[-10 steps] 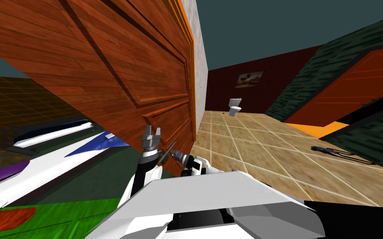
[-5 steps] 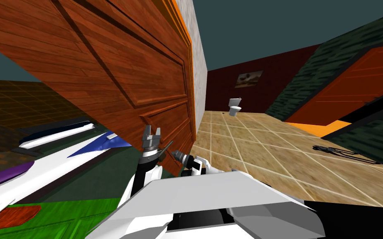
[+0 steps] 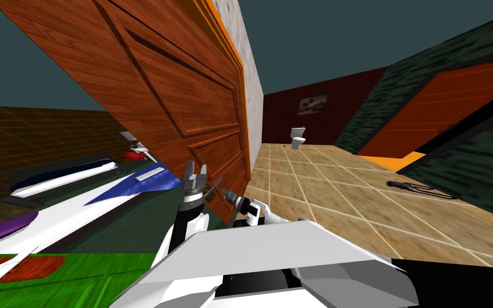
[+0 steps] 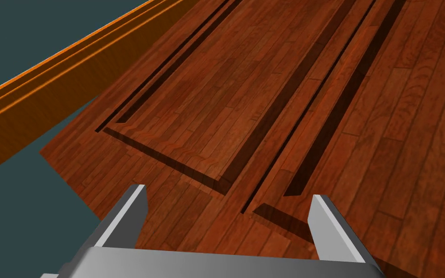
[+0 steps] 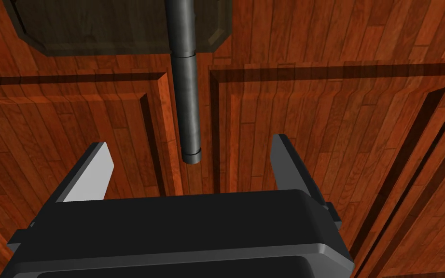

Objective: Push the door open

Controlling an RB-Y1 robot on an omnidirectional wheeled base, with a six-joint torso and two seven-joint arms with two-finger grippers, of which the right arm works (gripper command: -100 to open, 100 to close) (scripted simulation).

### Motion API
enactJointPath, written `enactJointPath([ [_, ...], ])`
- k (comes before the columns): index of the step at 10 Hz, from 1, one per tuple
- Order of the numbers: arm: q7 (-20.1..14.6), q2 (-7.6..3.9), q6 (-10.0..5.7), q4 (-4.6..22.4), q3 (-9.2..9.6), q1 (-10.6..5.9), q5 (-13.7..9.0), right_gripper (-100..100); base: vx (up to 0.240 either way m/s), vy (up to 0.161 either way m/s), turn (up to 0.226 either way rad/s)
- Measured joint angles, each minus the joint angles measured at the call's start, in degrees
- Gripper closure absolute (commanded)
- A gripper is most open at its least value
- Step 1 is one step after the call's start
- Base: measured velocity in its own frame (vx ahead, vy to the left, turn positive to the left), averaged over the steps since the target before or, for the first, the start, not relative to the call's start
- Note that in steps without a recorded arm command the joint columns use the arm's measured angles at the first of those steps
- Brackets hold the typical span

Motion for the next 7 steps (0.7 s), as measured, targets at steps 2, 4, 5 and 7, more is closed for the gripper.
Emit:
enactJointPath([
  [2, 0.2, 0.06, -0.01, 0.5, -0.37, -0.13, 0.0, -100, 0.102, 0.189, 0.029],
  [4, 0.3, 0.39, 0.11, 0.8, -0.8, -0.18, 0.1, -100, 0.109, 0.191, 0.028],
  [5, 0.5, 0.81, 0.1, 1.1, -1.01, -0.22, 0.1, -100, 0.103, 0.153, 0.023],
  [7, 0.6, 1.21, 0.1, 1.3, -1.21, -0.21, 0.1, 100, 0.017, 0.027, -0.002],
])
